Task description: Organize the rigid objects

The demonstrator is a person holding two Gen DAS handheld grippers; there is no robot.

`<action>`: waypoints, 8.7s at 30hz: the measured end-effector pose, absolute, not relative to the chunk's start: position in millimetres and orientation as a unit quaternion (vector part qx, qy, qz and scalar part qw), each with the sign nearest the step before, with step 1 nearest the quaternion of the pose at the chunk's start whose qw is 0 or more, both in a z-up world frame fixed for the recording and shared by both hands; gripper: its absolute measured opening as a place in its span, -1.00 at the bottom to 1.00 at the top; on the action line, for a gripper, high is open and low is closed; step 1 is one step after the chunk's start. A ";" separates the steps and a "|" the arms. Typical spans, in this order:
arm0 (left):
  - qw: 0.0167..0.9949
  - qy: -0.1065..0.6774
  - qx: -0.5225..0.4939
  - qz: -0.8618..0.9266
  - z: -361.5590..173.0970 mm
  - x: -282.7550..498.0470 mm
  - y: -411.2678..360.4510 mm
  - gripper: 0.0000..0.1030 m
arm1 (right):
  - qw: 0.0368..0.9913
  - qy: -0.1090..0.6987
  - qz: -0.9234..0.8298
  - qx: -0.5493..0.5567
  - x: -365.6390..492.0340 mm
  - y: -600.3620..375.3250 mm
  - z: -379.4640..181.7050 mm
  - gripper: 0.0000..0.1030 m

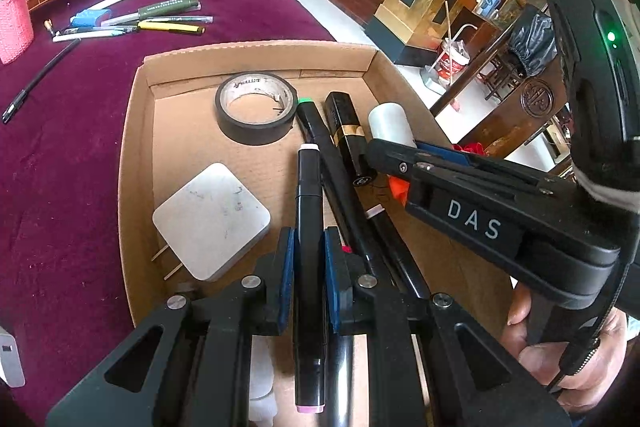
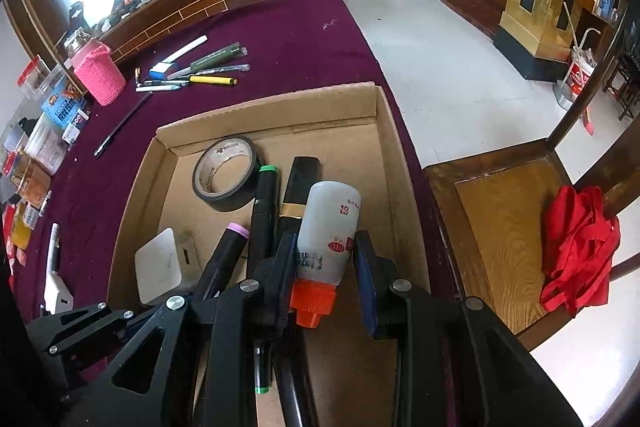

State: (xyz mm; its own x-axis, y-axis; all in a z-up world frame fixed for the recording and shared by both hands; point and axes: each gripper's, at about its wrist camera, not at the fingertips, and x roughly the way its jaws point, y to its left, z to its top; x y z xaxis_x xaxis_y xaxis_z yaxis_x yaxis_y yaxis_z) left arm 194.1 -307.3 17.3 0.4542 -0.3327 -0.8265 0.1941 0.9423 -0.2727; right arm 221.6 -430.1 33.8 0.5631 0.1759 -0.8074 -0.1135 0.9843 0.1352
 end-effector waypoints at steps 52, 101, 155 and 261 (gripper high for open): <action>0.914 0.387 -0.105 -0.065 56.1 -11.5 -69.3 -0.41 | 0.858 0.418 0.292 0.068 61.5 -240.1 22.1 -0.42; 0.895 0.436 -0.092 0.026 -10.8 -20.9 -4.1 -0.75 | 0.788 0.429 0.387 -0.211 107.6 -94.1 -12.9 -0.18; 0.922 0.370 -0.035 0.105 4.0 -41.0 -12.9 -0.76 | 0.860 0.354 0.363 -0.055 80.9 -125.8 -10.8 -0.21; 0.924 0.335 0.061 0.173 10.6 -46.4 -32.9 -0.76 | 0.888 0.289 0.353 0.043 -0.4 -209.2 11.4 -0.20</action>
State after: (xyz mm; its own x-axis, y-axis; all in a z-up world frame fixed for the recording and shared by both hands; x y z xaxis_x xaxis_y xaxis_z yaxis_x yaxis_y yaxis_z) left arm -46.4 -32.9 10.6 0.7158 0.3604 -0.5981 -0.2793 0.9328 0.2278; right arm -0.4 -209.2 11.4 0.5826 0.6532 -0.4837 -0.6030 0.7464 0.2815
